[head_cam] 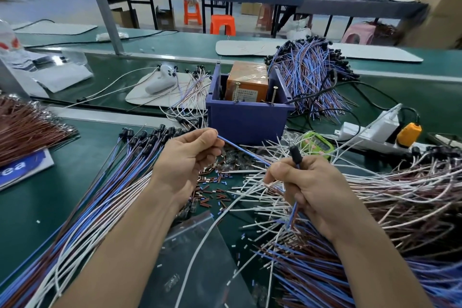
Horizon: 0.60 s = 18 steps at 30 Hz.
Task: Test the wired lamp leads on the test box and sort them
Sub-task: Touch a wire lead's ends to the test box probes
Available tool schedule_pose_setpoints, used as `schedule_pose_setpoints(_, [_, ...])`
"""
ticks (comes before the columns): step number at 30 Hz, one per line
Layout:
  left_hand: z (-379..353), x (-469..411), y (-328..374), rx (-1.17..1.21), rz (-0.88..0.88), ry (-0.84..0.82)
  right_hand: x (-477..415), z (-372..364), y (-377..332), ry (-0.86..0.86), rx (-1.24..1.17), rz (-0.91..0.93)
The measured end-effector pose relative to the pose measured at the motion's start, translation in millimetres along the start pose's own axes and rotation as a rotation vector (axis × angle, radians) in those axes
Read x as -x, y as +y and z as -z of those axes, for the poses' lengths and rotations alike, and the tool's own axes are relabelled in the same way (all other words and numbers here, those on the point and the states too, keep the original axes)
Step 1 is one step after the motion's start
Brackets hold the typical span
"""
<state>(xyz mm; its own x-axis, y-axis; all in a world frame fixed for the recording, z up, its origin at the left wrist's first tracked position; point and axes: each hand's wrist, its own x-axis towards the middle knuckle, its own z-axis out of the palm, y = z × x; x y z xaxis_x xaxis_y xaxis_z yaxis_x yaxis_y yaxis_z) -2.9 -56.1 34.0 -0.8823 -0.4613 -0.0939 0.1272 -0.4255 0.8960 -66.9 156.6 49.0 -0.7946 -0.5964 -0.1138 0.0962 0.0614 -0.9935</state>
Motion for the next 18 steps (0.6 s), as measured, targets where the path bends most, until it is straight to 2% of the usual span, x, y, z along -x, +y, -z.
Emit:
schedule_pose_setpoints(5, [24, -6, 15, 0.160, -0.032, 0.147, 8, 18, -2, 0.056, -0.108, 0.000])
schedule_pose_setpoints(7, [22, -5, 14, 0.078, -0.066, 0.130, 10, 24, -2, 0.091, -0.126, 0.022])
schedule_pose_setpoints(14, [-15, 10, -14, -0.524, -0.147, -0.091, 7, 13, 5, 0.154, -0.046, 0.107])
schedule_pose_setpoints(18, [-26, 14, -22, -0.493, -0.151, -0.106, 3, 10, 11, 0.177, 0.143, 0.210])
